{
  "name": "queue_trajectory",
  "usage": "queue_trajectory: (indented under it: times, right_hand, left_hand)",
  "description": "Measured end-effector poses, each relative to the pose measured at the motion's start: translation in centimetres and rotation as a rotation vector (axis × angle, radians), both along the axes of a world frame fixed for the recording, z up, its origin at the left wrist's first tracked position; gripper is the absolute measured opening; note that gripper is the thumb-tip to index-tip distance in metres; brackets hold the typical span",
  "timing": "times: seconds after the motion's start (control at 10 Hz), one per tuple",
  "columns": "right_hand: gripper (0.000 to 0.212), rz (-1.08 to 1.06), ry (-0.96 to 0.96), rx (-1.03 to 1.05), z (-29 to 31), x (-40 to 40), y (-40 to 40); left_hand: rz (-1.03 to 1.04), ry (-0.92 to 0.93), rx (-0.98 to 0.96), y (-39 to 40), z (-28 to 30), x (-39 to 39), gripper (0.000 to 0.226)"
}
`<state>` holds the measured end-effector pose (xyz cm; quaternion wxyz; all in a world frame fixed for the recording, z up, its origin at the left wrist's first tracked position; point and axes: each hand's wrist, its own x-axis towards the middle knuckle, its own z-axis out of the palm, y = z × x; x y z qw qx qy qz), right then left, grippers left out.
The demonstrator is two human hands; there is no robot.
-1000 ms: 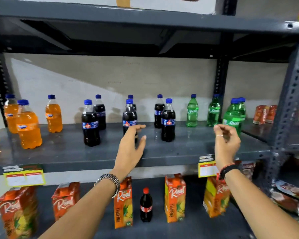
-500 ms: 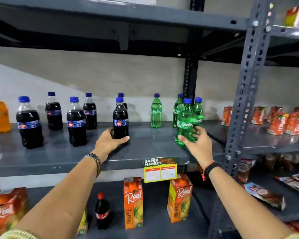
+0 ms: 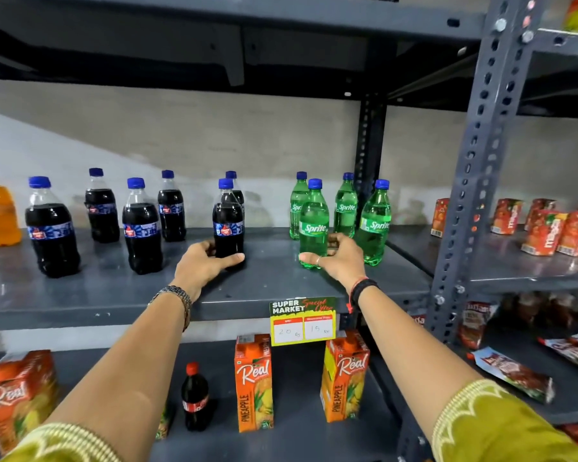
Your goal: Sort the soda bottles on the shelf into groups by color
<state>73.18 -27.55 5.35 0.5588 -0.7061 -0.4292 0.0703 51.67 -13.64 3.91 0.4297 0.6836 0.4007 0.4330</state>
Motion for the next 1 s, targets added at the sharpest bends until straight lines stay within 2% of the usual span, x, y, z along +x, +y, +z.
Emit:
queue_trajectory:
  times: [0.2, 0.3, 0.5, 0.8, 1.0]
  right_hand:
    - [0.066, 0.113, 0.047, -0.025, -0.25, 0.05, 0.40]
    - [0.049, 0.153, 0.040, -0.025, -0.63, 0.25, 0.17]
    - [0.059, 0.180, 0.074, -0.005, -0.59, 0.59, 0.08]
    - [0.056, 0.210, 0.050, -0.001, -0.73, 0.53, 0.15]
    - [0.063, 0.178, 0.056, -0.026, -0.50, 0.08, 0.03]
  left_hand:
    - [-0.019, -0.007, 0.014, -0.32, 0.00, -0.22, 0.066]
    - [-0.045, -0.023, -0.010, -0.80, 0.24, -0.34, 0.071]
    - [-0.084, -0.076, -0.001, -0.96, 0.21, -0.47, 0.062]
    - [-0.111, -0.084, 0.006, -0.50, -0.07, -0.48, 0.063]
    - [-0.103, -0.099, -0.015, -0.60, -0.01, -0.49, 0.070]
